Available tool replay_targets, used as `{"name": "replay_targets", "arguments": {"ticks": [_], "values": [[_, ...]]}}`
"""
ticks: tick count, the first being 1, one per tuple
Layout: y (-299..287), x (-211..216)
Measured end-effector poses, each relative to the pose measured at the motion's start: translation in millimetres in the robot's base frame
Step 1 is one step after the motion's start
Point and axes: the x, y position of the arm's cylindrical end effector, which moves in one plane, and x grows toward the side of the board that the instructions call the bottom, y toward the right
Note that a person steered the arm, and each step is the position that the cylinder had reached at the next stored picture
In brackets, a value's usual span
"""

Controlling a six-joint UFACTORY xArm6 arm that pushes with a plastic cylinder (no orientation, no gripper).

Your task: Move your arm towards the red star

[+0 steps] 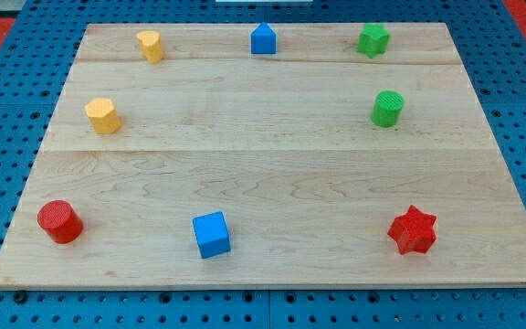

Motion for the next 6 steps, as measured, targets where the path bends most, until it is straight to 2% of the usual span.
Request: {"name": "replay_targets", "arguments": {"ticks": [4,6], "values": [[0.5,-16.1],[0.7,-10.6]]}}
